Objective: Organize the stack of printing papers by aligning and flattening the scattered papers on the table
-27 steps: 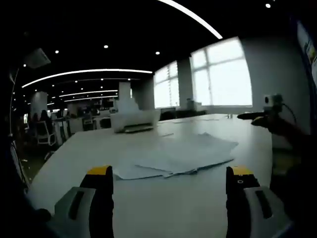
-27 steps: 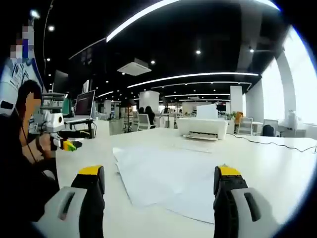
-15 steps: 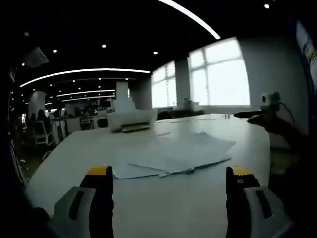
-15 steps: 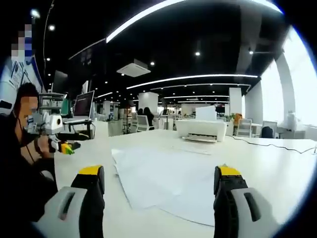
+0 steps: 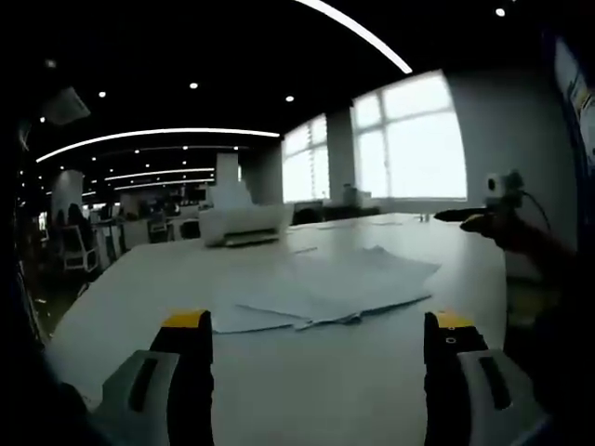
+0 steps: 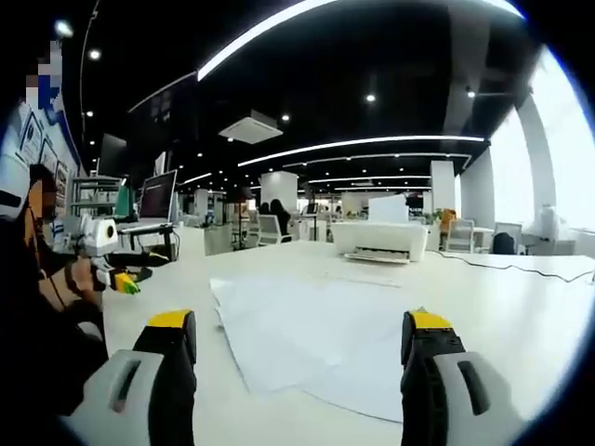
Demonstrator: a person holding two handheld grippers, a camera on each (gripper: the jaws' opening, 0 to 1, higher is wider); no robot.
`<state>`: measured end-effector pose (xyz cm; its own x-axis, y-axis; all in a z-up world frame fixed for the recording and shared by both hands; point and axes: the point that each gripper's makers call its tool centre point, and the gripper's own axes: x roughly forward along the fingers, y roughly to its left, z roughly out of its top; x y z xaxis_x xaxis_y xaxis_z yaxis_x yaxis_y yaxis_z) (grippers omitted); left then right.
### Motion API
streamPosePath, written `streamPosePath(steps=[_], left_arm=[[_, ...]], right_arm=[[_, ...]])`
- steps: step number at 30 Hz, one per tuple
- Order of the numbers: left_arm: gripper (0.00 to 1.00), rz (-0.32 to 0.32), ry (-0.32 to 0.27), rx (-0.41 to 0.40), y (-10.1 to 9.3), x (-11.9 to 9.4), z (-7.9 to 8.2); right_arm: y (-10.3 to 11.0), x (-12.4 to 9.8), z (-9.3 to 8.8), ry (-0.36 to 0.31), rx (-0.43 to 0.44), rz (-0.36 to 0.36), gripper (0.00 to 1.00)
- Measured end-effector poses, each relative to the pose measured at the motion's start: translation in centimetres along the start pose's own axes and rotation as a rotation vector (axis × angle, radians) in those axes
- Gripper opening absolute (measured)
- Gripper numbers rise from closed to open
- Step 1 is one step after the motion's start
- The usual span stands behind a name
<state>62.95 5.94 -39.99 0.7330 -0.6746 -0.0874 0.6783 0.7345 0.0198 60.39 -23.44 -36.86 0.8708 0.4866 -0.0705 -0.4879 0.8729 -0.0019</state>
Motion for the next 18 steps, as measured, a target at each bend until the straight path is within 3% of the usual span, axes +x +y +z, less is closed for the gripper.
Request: streamPosePath(steps=[18], left_arm=[[0.97, -0.024, -0.021, -0.014, 0.2, 0.9, -1.4]], right_arm=[[0.6, 1.0, -1.2, 0.021, 0.015, 0.026, 0.86]])
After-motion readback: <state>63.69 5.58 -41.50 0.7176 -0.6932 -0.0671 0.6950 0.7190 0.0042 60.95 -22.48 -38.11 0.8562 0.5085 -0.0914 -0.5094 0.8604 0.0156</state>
